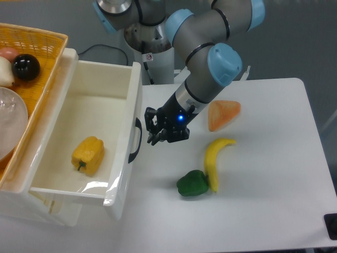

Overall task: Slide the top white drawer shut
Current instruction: 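Push the drawer front toward the cabinet with the gripper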

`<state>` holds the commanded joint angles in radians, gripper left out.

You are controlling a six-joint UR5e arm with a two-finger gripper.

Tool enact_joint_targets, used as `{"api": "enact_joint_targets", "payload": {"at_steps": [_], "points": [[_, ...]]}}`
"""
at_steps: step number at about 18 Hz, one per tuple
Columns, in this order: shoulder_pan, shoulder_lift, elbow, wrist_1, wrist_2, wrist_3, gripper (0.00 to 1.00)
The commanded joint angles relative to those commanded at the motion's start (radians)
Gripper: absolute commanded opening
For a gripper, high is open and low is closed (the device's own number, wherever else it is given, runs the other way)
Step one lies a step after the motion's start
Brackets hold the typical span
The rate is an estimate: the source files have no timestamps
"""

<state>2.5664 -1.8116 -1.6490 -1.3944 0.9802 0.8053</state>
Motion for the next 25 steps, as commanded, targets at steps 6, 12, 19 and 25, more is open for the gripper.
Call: {"api": "enact_joint_targets", "payload": {"at_steps": [6, 12, 19, 25], "points": [[-0.006, -0.009, -0.006, 0.0, 0.0, 0.0, 0.1], [-0.011, -0.017, -0.011, -0.005, -0.015, -0.002, 0.06], [-0.015, -0.015, -0.014, -0.006, -0.051, -0.002, 0.03], [-0.015, -0.015, -0.014, -0.021, -0.06, -0.002, 0.01]]}}
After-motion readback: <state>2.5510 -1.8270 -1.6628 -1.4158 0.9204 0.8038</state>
